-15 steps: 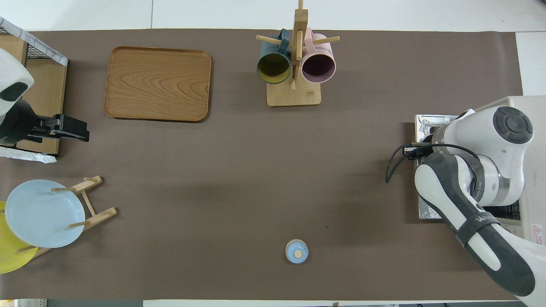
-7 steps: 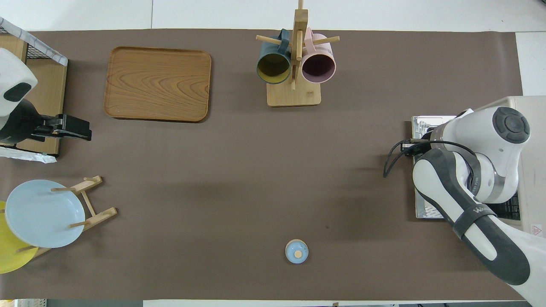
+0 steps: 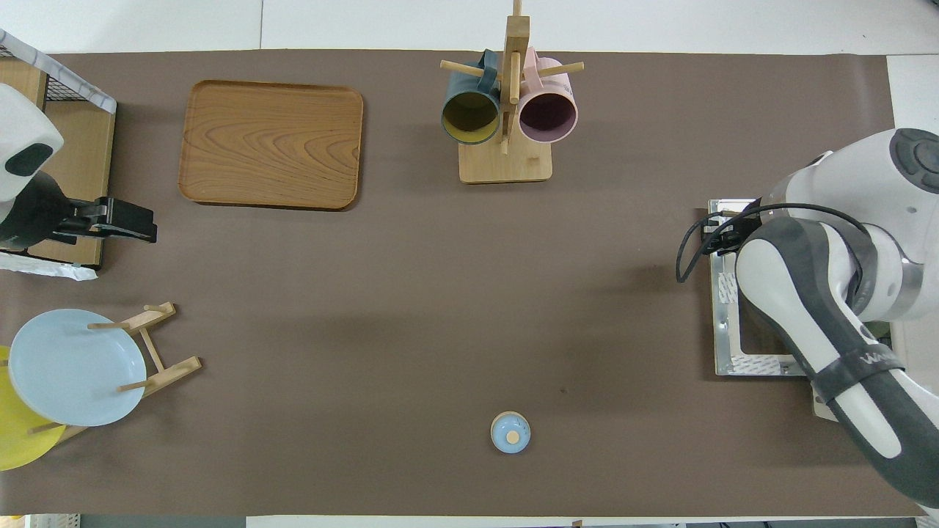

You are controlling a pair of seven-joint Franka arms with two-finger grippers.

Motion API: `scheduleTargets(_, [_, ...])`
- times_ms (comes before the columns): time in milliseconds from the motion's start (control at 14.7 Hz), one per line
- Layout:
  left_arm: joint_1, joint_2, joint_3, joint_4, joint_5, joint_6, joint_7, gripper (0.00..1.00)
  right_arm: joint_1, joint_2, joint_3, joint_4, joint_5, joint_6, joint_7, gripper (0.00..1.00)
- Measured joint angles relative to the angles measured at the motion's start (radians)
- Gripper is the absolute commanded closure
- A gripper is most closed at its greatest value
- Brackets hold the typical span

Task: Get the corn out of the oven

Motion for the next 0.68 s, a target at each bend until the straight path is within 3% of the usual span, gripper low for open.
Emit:
scheduleTargets(272, [0.0, -0.001, 0.0, 0.0, 0.0, 0.0, 0.0, 0.0, -0.032, -0.049, -0.008, -0.002, -0.064, -0.107, 0.066, 0.57])
scheduleTargets(680, [0.0, -0.001, 0.0, 0.0, 0.0, 0.004, 0.0, 0.0, -0.077, -0.057, -0.008, -0.057, -0.125, -0.091, 0.077, 0.57])
